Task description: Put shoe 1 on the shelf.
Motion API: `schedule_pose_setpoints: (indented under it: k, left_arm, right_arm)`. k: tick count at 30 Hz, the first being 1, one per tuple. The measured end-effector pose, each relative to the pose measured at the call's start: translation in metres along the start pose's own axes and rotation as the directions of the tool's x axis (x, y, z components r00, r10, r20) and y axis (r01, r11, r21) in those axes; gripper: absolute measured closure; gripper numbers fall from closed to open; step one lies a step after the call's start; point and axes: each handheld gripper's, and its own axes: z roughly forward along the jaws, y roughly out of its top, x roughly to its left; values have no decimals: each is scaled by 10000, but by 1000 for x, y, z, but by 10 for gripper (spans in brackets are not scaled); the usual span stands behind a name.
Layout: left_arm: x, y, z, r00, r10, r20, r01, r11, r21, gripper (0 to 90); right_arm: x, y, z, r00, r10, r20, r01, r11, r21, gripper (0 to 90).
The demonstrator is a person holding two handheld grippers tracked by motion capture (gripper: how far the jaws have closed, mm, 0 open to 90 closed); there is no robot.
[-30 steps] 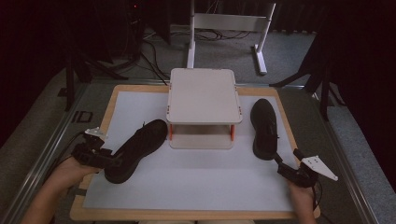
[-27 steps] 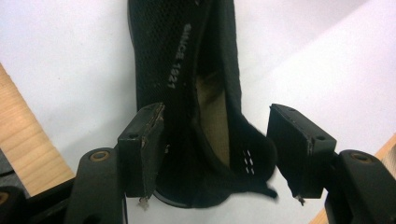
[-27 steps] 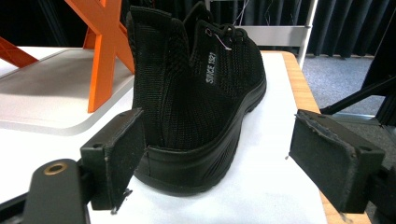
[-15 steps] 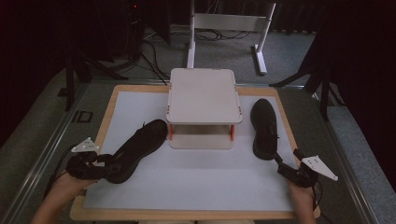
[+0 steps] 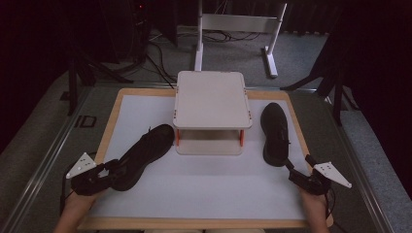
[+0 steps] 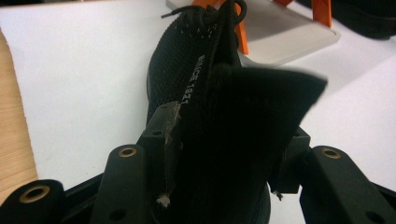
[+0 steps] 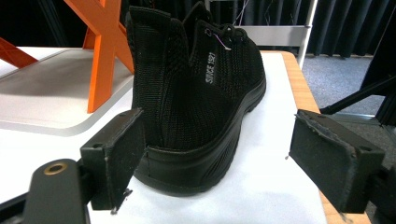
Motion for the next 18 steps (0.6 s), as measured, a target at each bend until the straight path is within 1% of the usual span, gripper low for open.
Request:
schedule_pose_setpoints:
  k: [5,6,9,11,13,14,18]
  left_arm:
    - [0,-8,3,9998,-197,-31,195,9978,-636,522]
    - [0,-10,3,9998,-131,-118,122,9973,-724,522]
    - [-1,-14,6,9997,-106,-240,79,9942,-1072,520]
    - [-1,-17,8,9992,-299,-253,264,9914,-1279,516]
    - [-1,-18,10,9984,-502,-261,460,9888,-1422,513]
    - [-1,-19,10,9985,-423,-352,367,9884,-1474,513]
    - [-2,-23,13,9977,-472,-489,381,9843,-1725,514]
  right_arm:
    - [0,0,0,10000,-8,16,8,10000,-17,177]
    - [0,0,0,10000,-12,4,12,10000,-9,177]
    - [0,0,0,10000,-14,10,14,10000,-35,177]
    - [0,0,0,10000,-19,33,19,10000,-94,177]
    - [0,0,-1,10000,-2,70,3,9999,-129,177]
    - [0,0,-1,10000,27,71,-25,9999,-159,176]
    - [0,0,-1,10000,20,80,-19,9998,-176,177]
